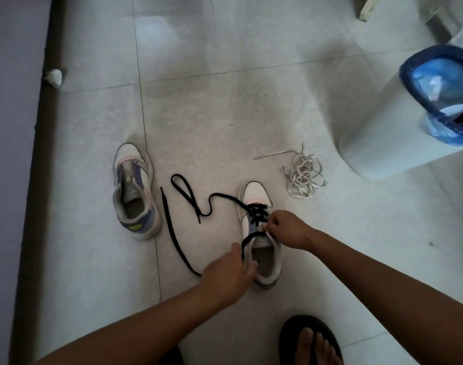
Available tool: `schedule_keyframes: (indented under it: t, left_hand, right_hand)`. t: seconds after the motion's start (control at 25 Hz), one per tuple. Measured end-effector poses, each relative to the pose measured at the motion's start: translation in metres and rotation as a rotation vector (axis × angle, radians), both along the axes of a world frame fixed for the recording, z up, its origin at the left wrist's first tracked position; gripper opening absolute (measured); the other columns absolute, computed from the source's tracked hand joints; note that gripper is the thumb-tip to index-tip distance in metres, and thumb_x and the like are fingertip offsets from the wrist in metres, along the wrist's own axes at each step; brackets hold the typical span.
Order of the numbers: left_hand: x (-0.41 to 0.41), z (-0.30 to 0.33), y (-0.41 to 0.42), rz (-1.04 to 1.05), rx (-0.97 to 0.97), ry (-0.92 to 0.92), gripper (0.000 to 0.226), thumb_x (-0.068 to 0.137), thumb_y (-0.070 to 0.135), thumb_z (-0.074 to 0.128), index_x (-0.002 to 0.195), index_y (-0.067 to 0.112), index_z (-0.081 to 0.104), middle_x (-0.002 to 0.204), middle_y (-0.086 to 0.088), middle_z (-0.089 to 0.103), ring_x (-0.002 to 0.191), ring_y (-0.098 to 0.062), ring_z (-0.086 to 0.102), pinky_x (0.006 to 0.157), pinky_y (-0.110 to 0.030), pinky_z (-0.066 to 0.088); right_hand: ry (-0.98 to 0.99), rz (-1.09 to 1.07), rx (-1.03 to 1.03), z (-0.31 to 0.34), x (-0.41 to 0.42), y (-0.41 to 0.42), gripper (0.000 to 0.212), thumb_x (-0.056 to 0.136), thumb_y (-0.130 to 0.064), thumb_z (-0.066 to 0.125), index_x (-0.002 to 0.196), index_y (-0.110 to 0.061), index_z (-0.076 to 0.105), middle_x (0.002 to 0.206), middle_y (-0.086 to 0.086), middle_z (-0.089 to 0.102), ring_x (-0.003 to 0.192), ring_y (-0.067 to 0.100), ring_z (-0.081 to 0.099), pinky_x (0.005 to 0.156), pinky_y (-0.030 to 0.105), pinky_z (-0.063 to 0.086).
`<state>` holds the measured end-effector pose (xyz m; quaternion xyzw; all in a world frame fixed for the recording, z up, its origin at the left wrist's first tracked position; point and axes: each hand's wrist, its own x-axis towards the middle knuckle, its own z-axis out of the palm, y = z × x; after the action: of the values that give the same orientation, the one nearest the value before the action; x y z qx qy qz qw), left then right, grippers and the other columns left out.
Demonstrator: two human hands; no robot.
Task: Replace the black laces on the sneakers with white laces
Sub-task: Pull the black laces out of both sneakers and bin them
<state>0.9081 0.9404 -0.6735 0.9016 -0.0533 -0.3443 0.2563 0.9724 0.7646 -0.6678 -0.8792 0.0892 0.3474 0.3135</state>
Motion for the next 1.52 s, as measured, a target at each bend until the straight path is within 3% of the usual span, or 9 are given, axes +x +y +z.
schedule_keyframes:
  t: [0.24,0.4,0.6,0.76,1.0,1.2,1.28,1.44,1.52]
  left_hand:
    - [0.01,-0.019,-0.015,0.027,0.135,0.12,0.033,0.098,0.025,0.035,0.119,0.0,0.041,0.117,-0.018,0.058,0.107,-0.032,0.057,0.079,-0.031,0.041]
    - [0.016,-0.016,-0.003,0.018,0.17,0.186,0.027,0.099,0.021,0.038,0.117,0.001,0.041,0.12,-0.018,0.058,0.108,-0.032,0.057,0.082,-0.033,0.043]
    - [0.024,-0.016,0.004,0.011,0.189,0.237,0.03,0.098,0.02,0.037,0.117,-0.004,0.043,0.121,-0.022,0.055,0.108,-0.034,0.058,0.08,-0.034,0.046]
    - [0.024,-0.015,0.003,-0.067,0.217,0.243,0.03,0.099,0.019,0.037,0.116,-0.003,0.045,0.124,-0.022,0.051,0.109,-0.035,0.056,0.083,-0.034,0.045]
    - [0.027,-0.013,-0.003,0.058,0.197,0.254,0.028,0.098,0.021,0.039,0.119,0.002,0.041,0.123,-0.019,0.056,0.111,-0.033,0.057,0.085,-0.035,0.045]
    - [0.027,-0.011,-0.001,0.076,0.16,0.24,0.036,0.098,0.019,0.034,0.127,-0.002,0.038,0.119,-0.02,0.058,0.107,-0.035,0.059,0.084,-0.035,0.046]
    - [0.027,-0.01,-0.001,0.082,0.152,0.247,0.037,0.098,0.018,0.034,0.128,-0.002,0.037,0.12,-0.02,0.057,0.108,-0.035,0.058,0.083,-0.035,0.046]
    - [0.028,-0.007,-0.001,0.029,0.192,0.282,0.031,0.099,0.021,0.035,0.12,-0.001,0.041,0.125,-0.021,0.053,0.11,-0.036,0.056,0.082,-0.036,0.046]
    - [0.029,-0.007,-0.003,0.03,0.207,0.282,0.029,0.1,0.02,0.035,0.118,-0.001,0.041,0.125,-0.021,0.052,0.112,-0.035,0.055,0.085,-0.037,0.045]
  right_hand:
    - [-0.124,0.265,0.001,-0.005,-0.005,-0.009,0.022,0.097,-0.012,0.043,0.078,-0.02,0.037,0.08,0.0,0.048,0.074,0.019,0.047,0.059,0.026,0.03]
    - [-0.699,0.694,-0.368,-0.008,0.003,-0.021,0.025,0.085,-0.004,0.037,0.088,-0.009,0.062,0.079,0.008,0.06,0.068,0.027,0.057,0.062,0.031,0.045]
    - [0.044,-0.102,0.042,-0.016,-0.01,-0.006,0.039,0.093,-0.051,0.044,0.084,-0.013,0.051,0.078,0.004,0.057,0.071,0.019,0.054,0.06,0.028,0.042]
    - [0.009,-0.194,0.276,-0.019,-0.015,0.014,0.026,0.095,-0.03,0.051,0.076,-0.013,0.047,0.071,0.007,0.054,0.063,0.017,0.051,0.054,0.024,0.044]
    - [-0.848,0.645,-0.731,-0.006,0.013,-0.012,0.024,0.065,-0.01,0.076,0.085,-0.01,0.063,0.076,0.008,0.063,0.067,0.028,0.061,0.051,0.032,0.042]
    - [0.236,-0.246,0.088,-0.006,-0.001,0.009,0.037,0.096,-0.042,0.042,0.081,-0.01,0.053,0.072,0.012,0.055,0.06,0.022,0.055,0.053,0.025,0.037]
    - [0.251,-0.28,0.308,-0.006,-0.003,0.006,0.03,0.096,-0.032,0.048,0.075,-0.011,0.054,0.065,0.009,0.052,0.053,0.019,0.049,0.048,0.022,0.034]
    - [-0.404,0.168,-0.636,-0.001,0.027,-0.026,0.022,0.097,-0.023,0.042,0.104,-0.009,0.057,0.1,0.014,0.064,0.094,0.031,0.06,0.07,0.036,0.045]
    - [-0.418,0.166,-0.703,0.0,0.031,-0.037,0.031,0.099,-0.033,0.037,0.104,-0.009,0.056,0.101,0.013,0.064,0.098,0.031,0.06,0.072,0.037,0.047]
